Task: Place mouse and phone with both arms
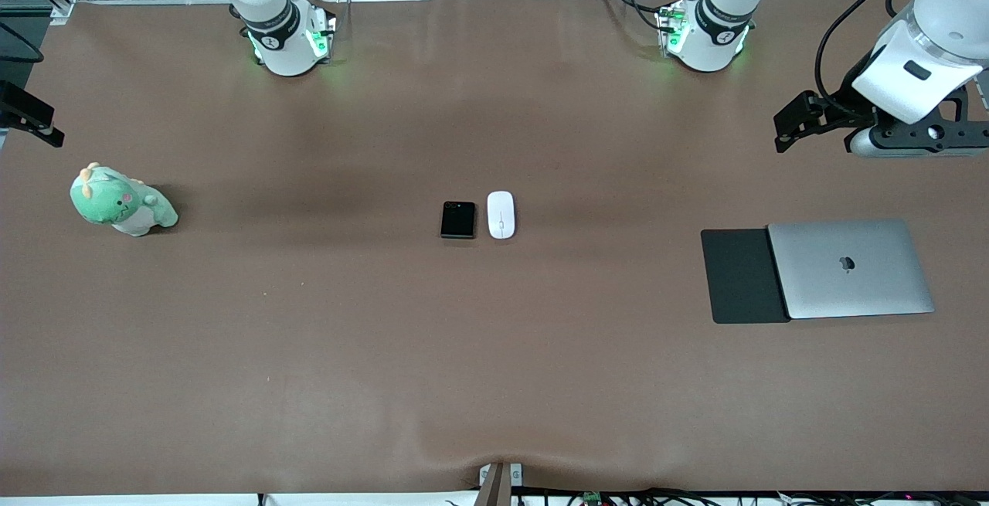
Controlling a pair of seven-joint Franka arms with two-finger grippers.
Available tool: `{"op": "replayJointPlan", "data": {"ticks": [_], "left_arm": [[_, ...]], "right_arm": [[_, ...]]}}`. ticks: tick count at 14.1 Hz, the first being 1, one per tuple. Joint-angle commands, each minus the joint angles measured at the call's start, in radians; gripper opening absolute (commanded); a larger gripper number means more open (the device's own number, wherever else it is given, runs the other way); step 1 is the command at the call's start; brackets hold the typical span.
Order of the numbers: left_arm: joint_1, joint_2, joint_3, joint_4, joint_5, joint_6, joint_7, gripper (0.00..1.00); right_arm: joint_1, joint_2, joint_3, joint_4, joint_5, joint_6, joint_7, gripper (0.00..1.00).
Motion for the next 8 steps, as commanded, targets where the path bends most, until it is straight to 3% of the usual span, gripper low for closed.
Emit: {"op": "replayJointPlan", "data": {"ticks": [1, 8], "left_arm": [[0.013, -0.01, -0.003, 0.002, 0.001, 0.005, 0.018, 1.0], [0.01, -0.003, -0.007, -0.002, 0.0, 0.003, 0.015, 1.0]], "right_arm": [[-0.015, 0.005, 0.015, 0.013, -0.009, -0.01, -0.01, 1.0], [-0.023, 0.007, 0.015, 0.016, -0.008, -0.01, -0.012, 1.0]]}}
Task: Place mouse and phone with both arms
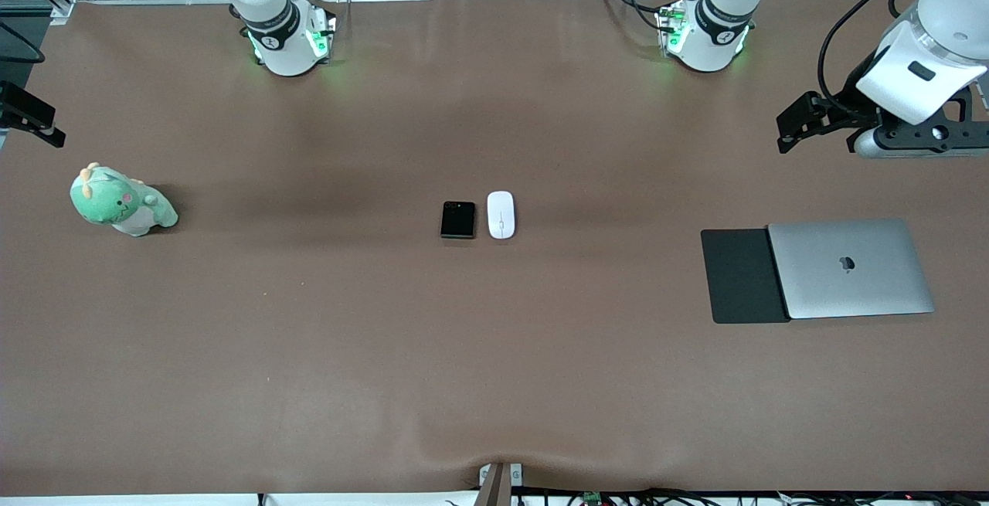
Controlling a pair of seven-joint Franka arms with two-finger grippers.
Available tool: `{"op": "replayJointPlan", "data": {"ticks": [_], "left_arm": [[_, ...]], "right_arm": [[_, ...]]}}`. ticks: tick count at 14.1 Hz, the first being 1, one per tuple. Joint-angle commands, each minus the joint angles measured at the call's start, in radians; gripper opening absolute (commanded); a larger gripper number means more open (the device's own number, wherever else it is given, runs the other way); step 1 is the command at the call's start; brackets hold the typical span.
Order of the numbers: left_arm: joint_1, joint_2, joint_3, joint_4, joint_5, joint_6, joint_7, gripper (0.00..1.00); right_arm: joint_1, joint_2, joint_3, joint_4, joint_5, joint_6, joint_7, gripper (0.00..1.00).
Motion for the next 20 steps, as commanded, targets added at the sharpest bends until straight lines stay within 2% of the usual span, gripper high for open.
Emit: {"op": "replayJointPlan", "data": {"ticks": [1, 5, 9, 16, 20], "left_arm": [[-0.002, -0.001, -0.008, -0.005, 0.001, 0.005, 0.015, 1.0], [-0.03, 0.012, -0.023, -0.03, 0.0, 0.029, -0.005, 1.0], [-0.033, 0.037, -0.086, -0.097, -0.025, 0.15, -0.063, 1.0], [-0.045, 0.202, -0.29, -0.102, -0.019, 0.319, -0.33, 1.0], [-0.152, 0.296, -0.299, -0.101, 0.058, 0.353, -0.474, 1.0]], "right_arm": [[-0.02, 0.007, 0.014, 0.013, -0.008, -0.009, -0.01, 1.0], [-0.011, 0.017, 0.019, 0.017, -0.006, -0.007, 0.028, 1.0], [-0.012, 0.019, 0.019, 0.017, -0.006, -0.007, 0.028, 1.0], [0.005, 0.027, 0.019, 0.014, -0.003, -0.005, 0.03, 1.0], [0.005, 0.027, 0.019, 0.014, -0.002, -0.001, 0.03, 1.0]]}}
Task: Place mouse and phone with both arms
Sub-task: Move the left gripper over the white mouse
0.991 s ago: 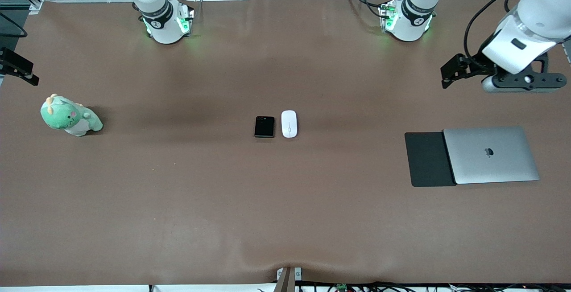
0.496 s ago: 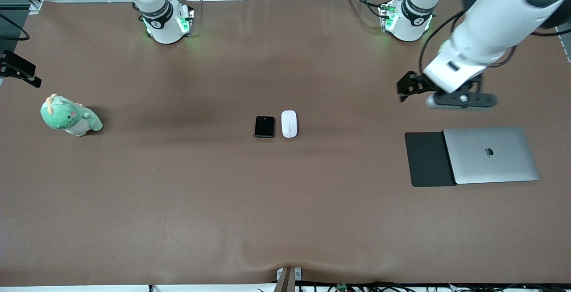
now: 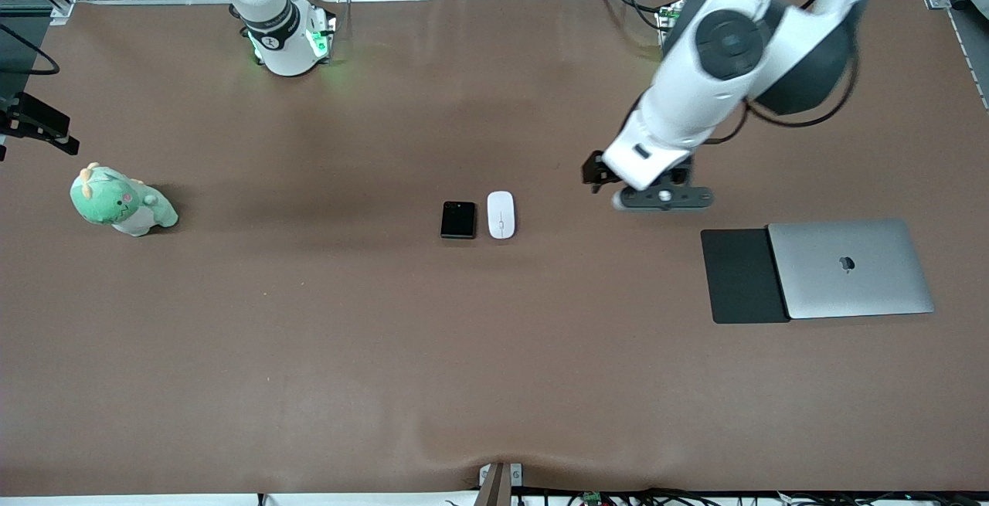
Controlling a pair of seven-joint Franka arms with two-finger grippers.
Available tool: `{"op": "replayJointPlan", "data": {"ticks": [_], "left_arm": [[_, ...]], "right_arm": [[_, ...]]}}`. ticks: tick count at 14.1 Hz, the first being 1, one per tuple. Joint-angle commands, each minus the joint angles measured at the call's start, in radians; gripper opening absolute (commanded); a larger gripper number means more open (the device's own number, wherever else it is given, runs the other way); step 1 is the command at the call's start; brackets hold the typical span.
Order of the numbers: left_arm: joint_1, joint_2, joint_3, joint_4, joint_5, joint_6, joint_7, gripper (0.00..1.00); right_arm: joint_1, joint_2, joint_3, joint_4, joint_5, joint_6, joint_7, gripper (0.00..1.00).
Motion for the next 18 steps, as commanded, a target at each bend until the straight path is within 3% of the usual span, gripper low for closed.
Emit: {"op": "replayJointPlan", "data": {"ticks": [1, 5, 10, 18], "left_arm": [[-0.057, 0.053, 0.0, 0.011, 0.033, 0.033, -0.071, 1.0], [-0.114, 0.135, 0.001, 0.029, 0.039, 0.042, -0.097, 1.0], [-0.197, 0.313, 0.0, 0.092, 0.178, 0.111, -0.26, 1.0], [-0.272, 0.513, 0.015, 0.194, 0.212, 0.223, -0.344, 1.0]], "right_arm": [[0.0, 0.005, 0.003, 0.014, -0.002, -0.003, 0.014, 1.0], [0.0, 0.005, 0.003, 0.014, 0.0, -0.009, 0.014, 1.0], [0.003, 0.005, 0.003, 0.014, 0.0, -0.01, 0.014, 1.0], [-0.011, 0.003, 0.0, 0.017, 0.004, -0.007, 0.015, 1.0]]}}
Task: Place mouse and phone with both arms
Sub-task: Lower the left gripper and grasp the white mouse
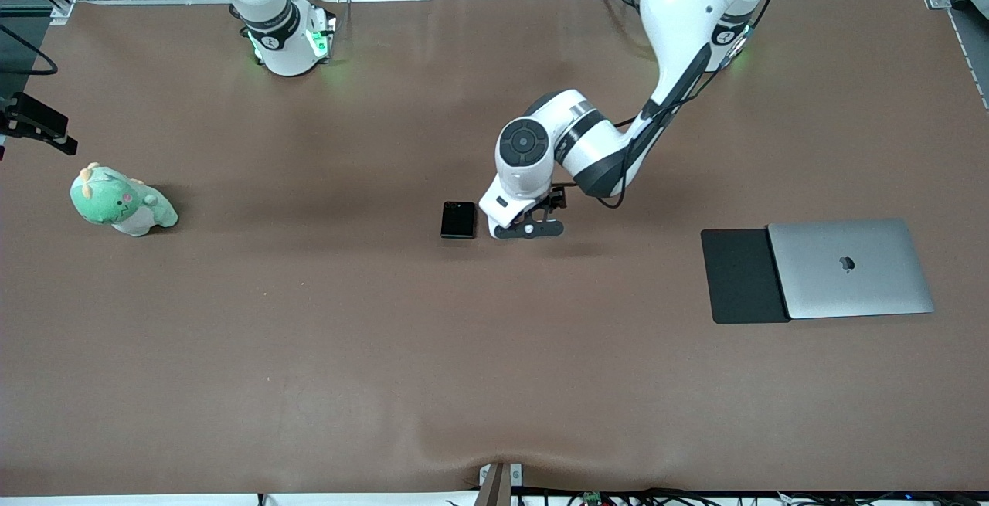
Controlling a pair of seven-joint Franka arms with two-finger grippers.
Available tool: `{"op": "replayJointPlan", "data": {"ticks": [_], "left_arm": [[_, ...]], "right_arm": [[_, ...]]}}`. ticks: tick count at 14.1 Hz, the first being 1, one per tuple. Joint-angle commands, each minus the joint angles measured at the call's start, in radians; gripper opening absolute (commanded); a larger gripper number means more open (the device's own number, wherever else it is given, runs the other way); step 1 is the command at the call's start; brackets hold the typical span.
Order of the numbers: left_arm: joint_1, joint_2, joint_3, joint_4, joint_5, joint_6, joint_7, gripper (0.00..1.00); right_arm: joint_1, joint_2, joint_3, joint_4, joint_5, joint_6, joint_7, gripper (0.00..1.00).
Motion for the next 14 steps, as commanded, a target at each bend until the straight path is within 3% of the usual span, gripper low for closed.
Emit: {"op": "replayJointPlan", "data": {"ticks": [1, 6, 14], "left_arm": [[-0.043, 0.063, 0.024, 0.094, 0.025, 0.008, -0.032, 1.0], [-0.08, 0.117, 0.041, 0.146, 0.025, 0.02, -0.055, 1.0], [-0.095, 0.177, 0.05, 0.148, 0.023, 0.099, -0.075, 1.0]], "right_arm": [[-0.01, 0.003, 0.002, 0.017, 0.006, -0.01, 0.014, 1.0], [-0.019, -0.001, 0.001, 0.029, 0.004, -0.01, 0.012, 1.0], [-0.019, 0.003, 0.007, 0.058, 0.009, -0.022, 0.008, 1.0]]}}
